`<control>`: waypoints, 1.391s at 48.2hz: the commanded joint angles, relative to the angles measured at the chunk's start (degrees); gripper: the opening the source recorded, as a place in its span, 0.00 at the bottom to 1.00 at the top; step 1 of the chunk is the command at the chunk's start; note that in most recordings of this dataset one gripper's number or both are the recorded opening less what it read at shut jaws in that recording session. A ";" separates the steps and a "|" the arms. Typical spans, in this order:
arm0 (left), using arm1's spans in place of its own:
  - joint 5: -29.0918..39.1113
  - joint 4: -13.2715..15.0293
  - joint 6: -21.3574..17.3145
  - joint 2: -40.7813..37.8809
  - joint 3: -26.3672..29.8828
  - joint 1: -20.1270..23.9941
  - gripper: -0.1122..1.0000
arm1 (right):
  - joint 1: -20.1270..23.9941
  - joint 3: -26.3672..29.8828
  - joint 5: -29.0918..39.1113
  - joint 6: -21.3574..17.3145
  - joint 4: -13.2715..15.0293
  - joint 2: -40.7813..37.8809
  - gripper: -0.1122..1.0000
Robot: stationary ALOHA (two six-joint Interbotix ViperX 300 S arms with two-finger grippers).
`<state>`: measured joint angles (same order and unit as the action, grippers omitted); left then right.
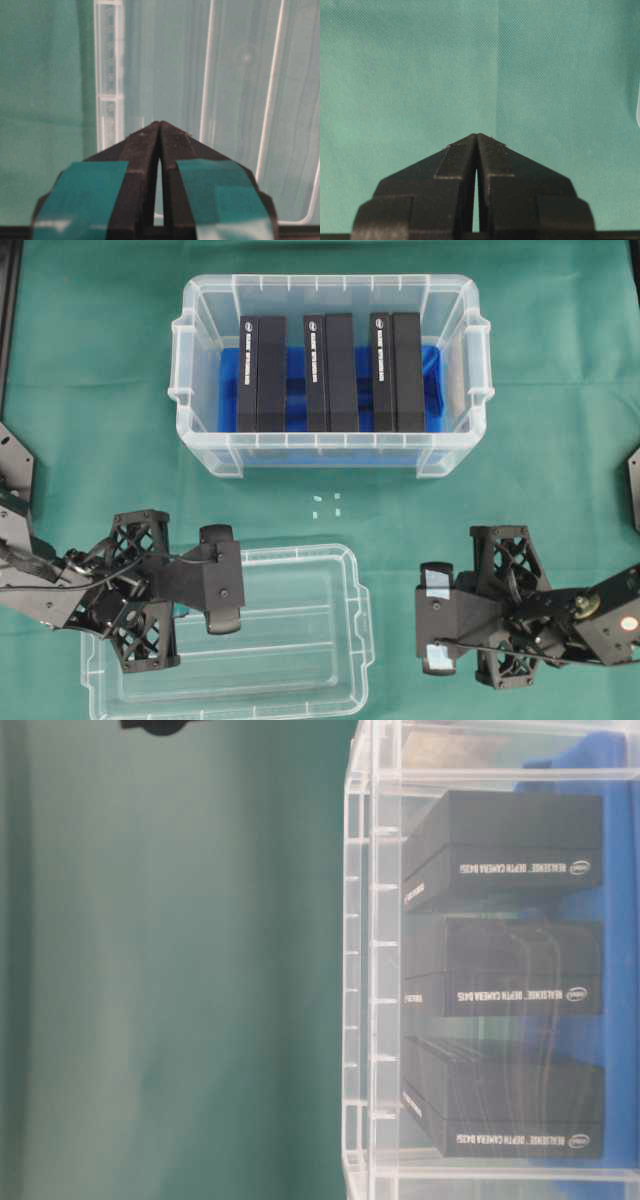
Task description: Clamp the lid of the box with both arms, then lift and open it.
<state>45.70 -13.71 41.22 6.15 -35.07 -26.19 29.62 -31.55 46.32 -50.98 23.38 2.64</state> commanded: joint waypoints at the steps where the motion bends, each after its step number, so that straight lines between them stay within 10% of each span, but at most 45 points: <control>1: 1.14 -0.18 -0.09 1.85 1.67 0.09 0.11 | -0.09 1.93 0.53 0.09 0.26 2.11 0.10; 52: 17.58 -1.93 -1.67 9.76 10.37 -0.09 0.11 | -0.09 12.48 18.46 4.04 0.26 7.12 0.10; 67: 17.31 -5.36 -1.85 13.10 8.96 0.26 0.11 | 0.00 11.51 16.52 4.04 5.89 10.55 0.10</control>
<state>63.28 -17.93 39.55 17.31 -26.46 -26.19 29.53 -20.48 63.72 -47.02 27.42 10.90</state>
